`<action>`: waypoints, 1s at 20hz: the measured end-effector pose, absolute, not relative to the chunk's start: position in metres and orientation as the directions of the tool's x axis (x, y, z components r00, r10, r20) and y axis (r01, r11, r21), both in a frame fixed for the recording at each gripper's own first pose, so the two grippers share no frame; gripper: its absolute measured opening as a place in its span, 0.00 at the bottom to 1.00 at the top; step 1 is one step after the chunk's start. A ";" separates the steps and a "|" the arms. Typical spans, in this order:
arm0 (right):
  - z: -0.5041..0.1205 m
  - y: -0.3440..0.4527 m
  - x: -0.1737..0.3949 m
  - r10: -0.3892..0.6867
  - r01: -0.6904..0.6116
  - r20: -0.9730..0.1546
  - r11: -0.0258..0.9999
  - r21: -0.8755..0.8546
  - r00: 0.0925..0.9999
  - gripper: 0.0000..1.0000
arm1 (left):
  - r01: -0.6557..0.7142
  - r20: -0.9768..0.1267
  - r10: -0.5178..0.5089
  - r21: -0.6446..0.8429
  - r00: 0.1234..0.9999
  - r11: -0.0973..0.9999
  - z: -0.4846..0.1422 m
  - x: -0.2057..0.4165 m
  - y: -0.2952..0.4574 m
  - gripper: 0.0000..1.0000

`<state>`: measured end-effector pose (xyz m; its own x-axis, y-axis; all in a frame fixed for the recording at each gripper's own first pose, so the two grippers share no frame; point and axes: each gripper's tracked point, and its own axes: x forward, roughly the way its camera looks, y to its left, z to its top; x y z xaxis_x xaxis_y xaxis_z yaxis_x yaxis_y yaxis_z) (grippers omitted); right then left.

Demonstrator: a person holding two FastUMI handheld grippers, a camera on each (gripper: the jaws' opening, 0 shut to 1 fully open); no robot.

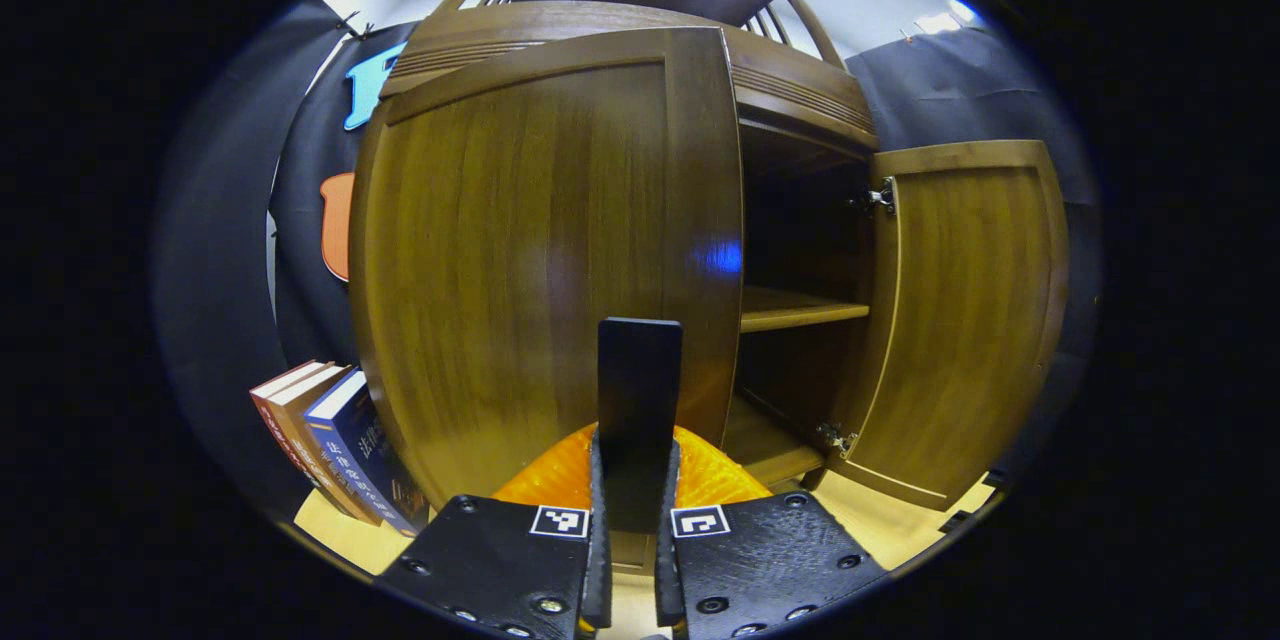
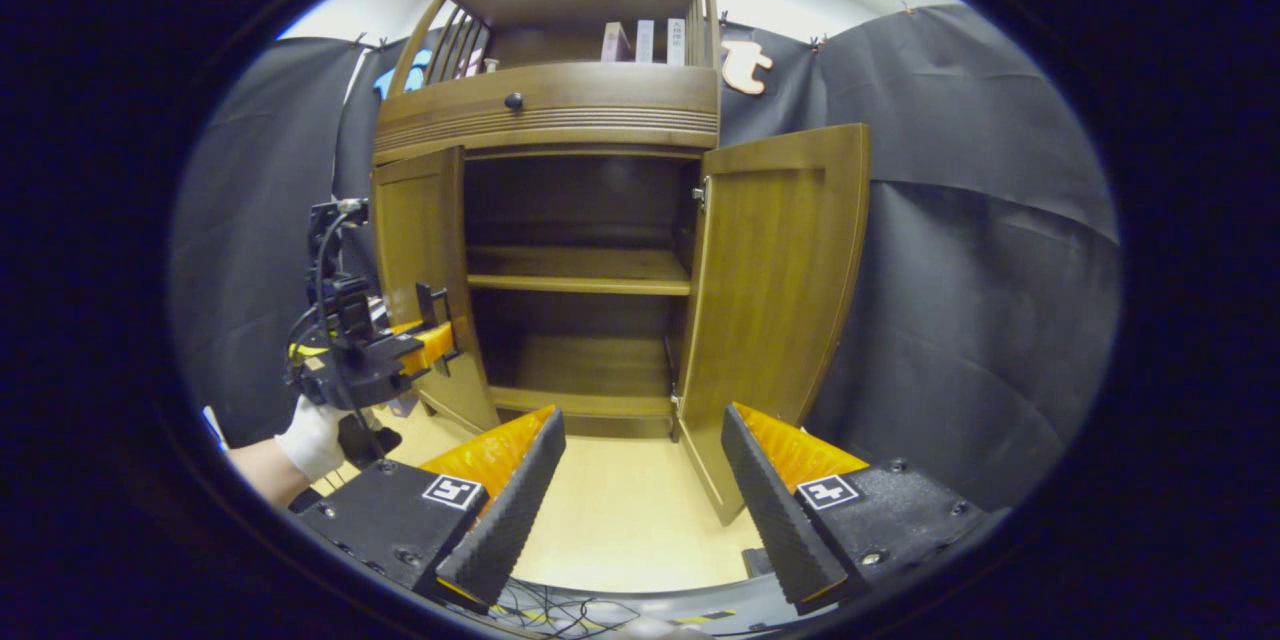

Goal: Open the right door of the double-door shoe cabinet with the right hand, and open the left door with the left hand.

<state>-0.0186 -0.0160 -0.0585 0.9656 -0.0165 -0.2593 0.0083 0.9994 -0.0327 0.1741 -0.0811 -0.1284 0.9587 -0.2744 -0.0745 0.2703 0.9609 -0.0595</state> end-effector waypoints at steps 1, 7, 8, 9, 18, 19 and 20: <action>-0.058 -0.015 -0.019 -0.012 0.004 -0.260 0.999 -0.032 0.966 1.00 | 0.274 -0.076 -0.278 -0.062 0.958 0.960 -0.129 0.168 -0.077 0.16; -0.060 0.001 -0.015 0.026 -0.036 -0.264 0.999 -0.035 0.964 1.00 | 0.257 -0.077 -0.263 -0.078 0.962 0.963 -0.130 0.137 -0.050 0.16; -0.059 0.004 -0.014 0.034 -0.044 -0.262 0.998 -0.034 0.964 1.00 | 0.250 -0.078 -0.256 -0.082 0.964 0.965 -0.131 0.133 -0.045 0.16; -0.059 0.007 -0.013 0.042 -0.053 -0.262 0.998 -0.033 0.964 1.00 | 0.245 -0.078 -0.252 -0.084 0.965 0.966 -0.131 0.127 -0.039 0.16; -0.062 0.040 -0.004 0.134 -0.146 -0.269 0.989 -0.026 0.954 0.99 | 0.186 -0.084 -0.192 -0.066 0.978 0.980 -0.133 0.098 0.002 0.15; -0.063 0.043 -0.003 0.142 -0.155 -0.271 0.988 -0.026 0.952 1.00 | 0.171 -0.081 -0.176 -0.069 0.981 0.983 -0.133 0.095 0.008 0.15; -0.064 0.045 -0.003 0.150 -0.163 -0.273 0.986 -0.025 0.950 1.00 | 0.154 -0.082 -0.159 -0.067 0.984 0.986 -0.134 0.093 0.013 0.15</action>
